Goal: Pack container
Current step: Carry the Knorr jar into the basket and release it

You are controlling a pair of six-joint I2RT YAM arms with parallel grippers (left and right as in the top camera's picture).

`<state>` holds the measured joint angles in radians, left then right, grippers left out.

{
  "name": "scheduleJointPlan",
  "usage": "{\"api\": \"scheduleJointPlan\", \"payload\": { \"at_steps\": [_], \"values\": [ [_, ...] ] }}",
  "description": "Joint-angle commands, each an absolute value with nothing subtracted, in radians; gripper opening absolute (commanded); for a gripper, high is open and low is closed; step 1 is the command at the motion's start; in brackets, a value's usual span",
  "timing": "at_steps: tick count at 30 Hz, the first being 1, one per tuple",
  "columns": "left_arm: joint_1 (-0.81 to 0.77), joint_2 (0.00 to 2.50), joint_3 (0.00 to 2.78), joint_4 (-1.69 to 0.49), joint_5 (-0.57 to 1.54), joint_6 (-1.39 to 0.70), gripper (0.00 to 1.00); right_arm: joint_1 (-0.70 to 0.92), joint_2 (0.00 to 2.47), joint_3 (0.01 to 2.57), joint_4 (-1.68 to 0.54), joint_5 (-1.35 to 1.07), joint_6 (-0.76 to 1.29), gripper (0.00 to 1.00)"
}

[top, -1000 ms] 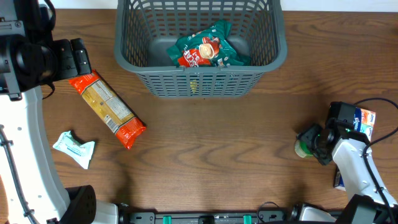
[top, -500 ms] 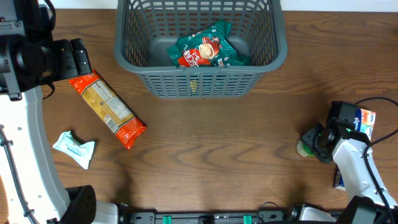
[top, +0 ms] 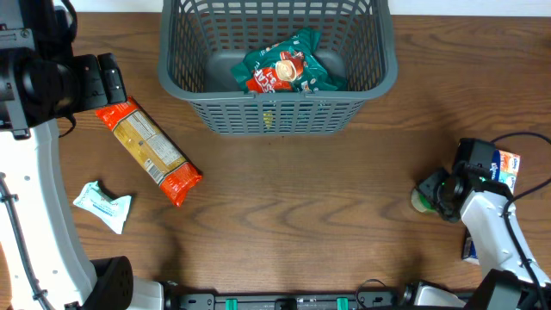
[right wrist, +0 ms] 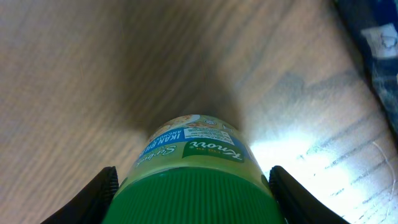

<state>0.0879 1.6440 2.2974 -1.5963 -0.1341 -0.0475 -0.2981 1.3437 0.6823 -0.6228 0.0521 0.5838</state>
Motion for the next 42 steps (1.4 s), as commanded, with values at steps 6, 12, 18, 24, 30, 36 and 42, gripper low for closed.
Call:
{"api": "scheduleJointPlan", "payload": {
  "at_steps": [6, 12, 18, 24, 30, 36, 42],
  "values": [
    [0.087, 1.649, 2.292, -1.599, -0.131, -0.037, 0.99, -0.287, 1.346, 1.039, -0.72, 0.049, 0.471, 0.01],
    [0.087, 1.649, 2.292, -1.599, -0.131, -0.037, 0.99, -0.223, 1.347, 1.39, -0.776, 0.049, 0.33, 0.01],
    [0.087, 1.649, 2.292, -1.599, -0.131, -0.037, 0.99, -0.067, 1.357, 1.663, -0.737, -0.056, -0.059, 0.01],
    [0.087, 1.649, 2.292, -1.6, -0.131, -0.037, 0.99, 0.161, 1.449, 1.795, -0.733, -0.109, -0.354, 0.01],
    [0.087, 1.649, 2.292, -1.6, -0.131, -0.037, 0.99, 0.304, 1.637, 1.887, -0.765, -0.118, -0.442, 0.01],
    [0.087, 1.649, 2.292, -1.608, -0.131, -0.037, 0.99, 0.317, 1.831, 1.966, -0.794, -0.165, -0.45, 0.01],
    [0.086, 1.649, 2.292, -1.611, -0.13, -0.038, 0.99, 0.276, 1.987, 2.049, -0.793, -0.088, -0.407, 0.01]
  ]
}}
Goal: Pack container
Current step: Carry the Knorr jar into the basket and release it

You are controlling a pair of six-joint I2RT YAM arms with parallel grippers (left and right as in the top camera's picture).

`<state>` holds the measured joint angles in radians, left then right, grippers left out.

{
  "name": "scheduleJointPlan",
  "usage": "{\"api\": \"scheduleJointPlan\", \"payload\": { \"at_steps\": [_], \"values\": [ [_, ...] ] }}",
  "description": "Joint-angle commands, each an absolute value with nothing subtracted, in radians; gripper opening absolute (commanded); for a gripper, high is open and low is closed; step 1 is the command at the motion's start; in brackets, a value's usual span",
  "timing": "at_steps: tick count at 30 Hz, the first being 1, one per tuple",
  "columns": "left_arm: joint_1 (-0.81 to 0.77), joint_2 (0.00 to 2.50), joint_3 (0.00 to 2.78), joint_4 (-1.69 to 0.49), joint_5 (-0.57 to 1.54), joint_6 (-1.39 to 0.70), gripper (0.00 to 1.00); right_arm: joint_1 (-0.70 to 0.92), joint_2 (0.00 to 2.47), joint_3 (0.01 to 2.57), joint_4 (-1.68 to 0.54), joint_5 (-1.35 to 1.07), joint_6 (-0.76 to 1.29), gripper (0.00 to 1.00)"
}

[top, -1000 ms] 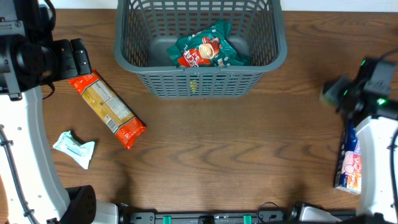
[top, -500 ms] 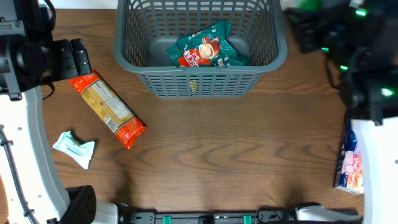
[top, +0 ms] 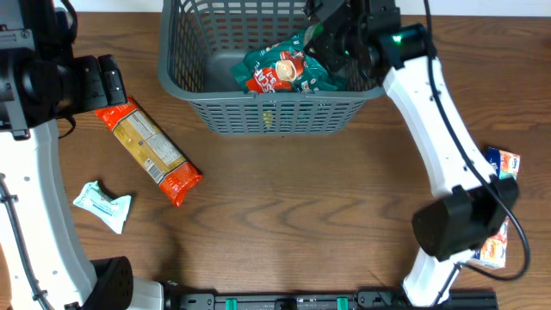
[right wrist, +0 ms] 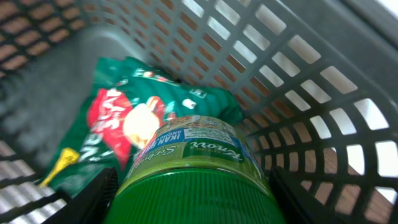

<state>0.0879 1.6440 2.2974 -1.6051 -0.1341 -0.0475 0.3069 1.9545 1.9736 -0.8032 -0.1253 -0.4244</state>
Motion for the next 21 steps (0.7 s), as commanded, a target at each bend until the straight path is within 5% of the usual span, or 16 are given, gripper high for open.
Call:
{"api": "scheduleJointPlan", "payload": {
  "at_steps": [1, 21],
  "values": [
    [0.086, 1.649, 2.292, -1.611, -0.13, -0.038, 0.99, 0.27, 2.003, 2.052, -0.789, -0.086, -0.396, 0.01],
    [0.086, 1.649, 2.292, -1.611, -0.13, -0.038, 0.99, 0.223, 2.207, 2.051, -0.879, -0.075, -0.307, 0.04]
  ]
}}
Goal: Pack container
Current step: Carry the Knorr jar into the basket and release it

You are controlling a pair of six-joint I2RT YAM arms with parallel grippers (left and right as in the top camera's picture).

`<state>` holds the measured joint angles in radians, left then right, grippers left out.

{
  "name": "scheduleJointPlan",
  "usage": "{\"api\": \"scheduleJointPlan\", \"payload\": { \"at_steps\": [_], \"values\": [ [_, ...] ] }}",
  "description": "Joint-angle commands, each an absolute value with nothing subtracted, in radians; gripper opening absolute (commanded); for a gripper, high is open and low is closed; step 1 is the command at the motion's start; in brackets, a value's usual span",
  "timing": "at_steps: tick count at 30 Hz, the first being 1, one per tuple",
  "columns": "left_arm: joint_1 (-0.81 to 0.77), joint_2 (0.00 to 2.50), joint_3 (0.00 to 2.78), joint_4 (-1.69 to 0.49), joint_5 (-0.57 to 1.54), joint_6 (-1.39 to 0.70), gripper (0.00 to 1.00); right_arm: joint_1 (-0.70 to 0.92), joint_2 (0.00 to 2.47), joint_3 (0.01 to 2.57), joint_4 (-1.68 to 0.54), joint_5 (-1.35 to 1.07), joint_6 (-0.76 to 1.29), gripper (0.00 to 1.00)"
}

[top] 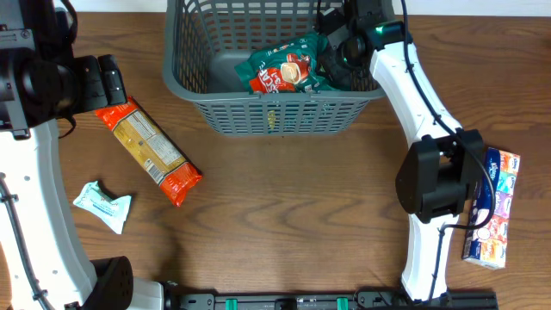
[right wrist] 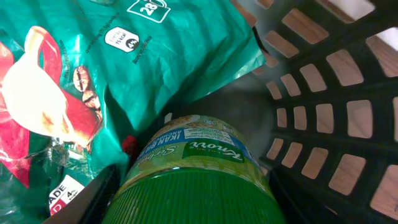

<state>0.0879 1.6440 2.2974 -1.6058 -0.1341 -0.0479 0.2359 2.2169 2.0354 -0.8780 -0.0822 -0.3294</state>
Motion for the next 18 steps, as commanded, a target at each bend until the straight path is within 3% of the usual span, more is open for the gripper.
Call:
{"api": "scheduleJointPlan", "payload": {
  "at_steps": [1, 4, 5, 14, 18],
  "values": [
    [0.086, 1.649, 2.292, -1.611, -0.131, -0.038, 0.99, 0.223, 2.207, 2.051, -0.88, -0.076, -0.307, 0.22],
    [0.086, 1.649, 2.292, -1.611, -0.131, -0.038, 0.99, 0.229, 2.2, 2.058, -0.88, -0.091, -0.307, 0.93],
    [0.086, 1.649, 2.292, -1.611, -0.131, -0.038, 0.99, 0.232, 2.196, 2.07, -0.881, -0.097, -0.307, 0.99],
    [0.087, 1.649, 2.292, -1.611, -0.13, -0.038, 0.99, 0.242, 2.126, 2.424, -0.986, -0.129, -0.3, 0.99],
    [0.087, 1.649, 2.292, -1.611, -0.131, -0.038, 0.98, 0.207, 2.116, 2.586, -1.1, 0.032, -0.14, 0.99]
  ]
}}
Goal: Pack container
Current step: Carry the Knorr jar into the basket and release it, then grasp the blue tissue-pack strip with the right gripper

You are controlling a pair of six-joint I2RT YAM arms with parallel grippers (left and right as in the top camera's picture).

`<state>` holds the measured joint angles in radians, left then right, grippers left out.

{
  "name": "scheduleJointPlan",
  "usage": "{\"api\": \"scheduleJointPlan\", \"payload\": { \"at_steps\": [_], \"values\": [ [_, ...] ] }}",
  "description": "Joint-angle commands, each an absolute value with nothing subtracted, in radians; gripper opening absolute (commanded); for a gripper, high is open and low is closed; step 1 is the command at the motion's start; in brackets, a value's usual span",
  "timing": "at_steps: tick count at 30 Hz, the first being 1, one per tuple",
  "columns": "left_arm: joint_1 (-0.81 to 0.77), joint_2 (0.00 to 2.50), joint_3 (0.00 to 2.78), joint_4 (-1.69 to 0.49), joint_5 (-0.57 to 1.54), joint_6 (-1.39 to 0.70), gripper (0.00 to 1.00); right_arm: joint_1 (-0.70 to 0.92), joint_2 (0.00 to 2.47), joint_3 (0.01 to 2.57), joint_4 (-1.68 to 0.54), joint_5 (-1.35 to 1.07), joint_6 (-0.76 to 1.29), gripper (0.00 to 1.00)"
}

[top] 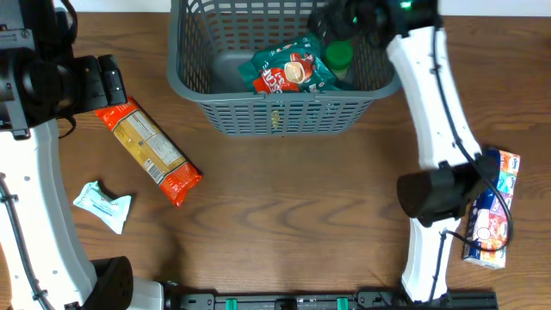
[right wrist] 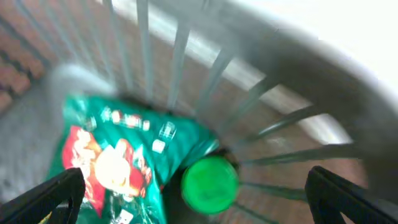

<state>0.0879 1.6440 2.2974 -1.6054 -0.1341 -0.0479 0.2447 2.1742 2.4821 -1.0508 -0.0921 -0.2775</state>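
Observation:
The grey basket (top: 275, 112) stands at the table's far middle. Inside lie a green and red snack bag (top: 288, 69) (right wrist: 118, 162) and, in its right corner, a green-lidded jar (top: 338, 57) (right wrist: 209, 184) standing upright. My right gripper (top: 349, 17) (right wrist: 199, 199) hangs open above the jar, its fingers wide apart and empty. My left gripper (top: 108, 79) sits at the left, by the top end of an orange pasta packet (top: 148, 151); whether it is open or shut cannot be told.
A small pale wrapper (top: 103, 205) lies at the left front. A colourful box (top: 489, 208) lies at the right edge of the table. The basket's walls (right wrist: 280, 74) rise around the right gripper.
My right gripper has let go of the green-lidded jar and risen above it. The jar now stands in the basket's right corner beside the snack bag. The left arm is unchanged.
My right gripper was shut on the jar low over the table at the right. Then it held the jar over the basket, then down inside beside the snack bag. Now the jar stands in the basket and the gripper is open above it.

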Motion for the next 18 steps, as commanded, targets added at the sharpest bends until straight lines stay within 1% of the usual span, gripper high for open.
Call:
{"api": "scheduleJointPlan", "payload": {
  "at_steps": [1, 4, 6, 9, 12, 15, 17, 18],
  "values": [
    [0.086, 1.649, 2.292, -1.611, -0.131, -0.038, 0.99, 0.192, 2.116, 2.613, -1.134, 0.088, -0.083, 0.99],
    [0.087, 1.649, 2.292, -1.61, -0.13, -0.038, 0.99, 0.111, 2.115, 2.675, -1.278, 0.254, 0.146, 0.99],
    [0.087, 1.649, 2.292, -1.611, -0.131, -0.038, 0.99, 0.041, 2.115, 2.692, -1.367, 0.269, 0.262, 0.99],
    [0.086, 1.649, 2.292, -1.61, -0.131, -0.038, 0.98, -0.096, 2.115, 2.695, -1.494, 0.214, 0.403, 0.99],
    [0.086, 1.649, 2.292, -1.61, -0.13, -0.038, 0.99, -0.219, 2.115, 2.695, -1.6, 0.127, 0.443, 0.99],
    [0.086, 1.649, 2.292, -1.61, -0.118, -0.038, 0.99, -0.327, 2.115, 2.693, -1.699, 0.062, 0.437, 0.99],
    [0.086, 1.649, 2.292, -1.61, -0.116, -0.038, 0.99, -0.396, 2.1, 2.664, -1.699, -0.105, 0.327, 0.99],
    [0.087, 1.649, 2.292, -1.61, -0.116, -0.038, 0.99, -0.411, 2.085, 2.647, -1.699, -0.132, 0.306, 0.99]
  ]
}}
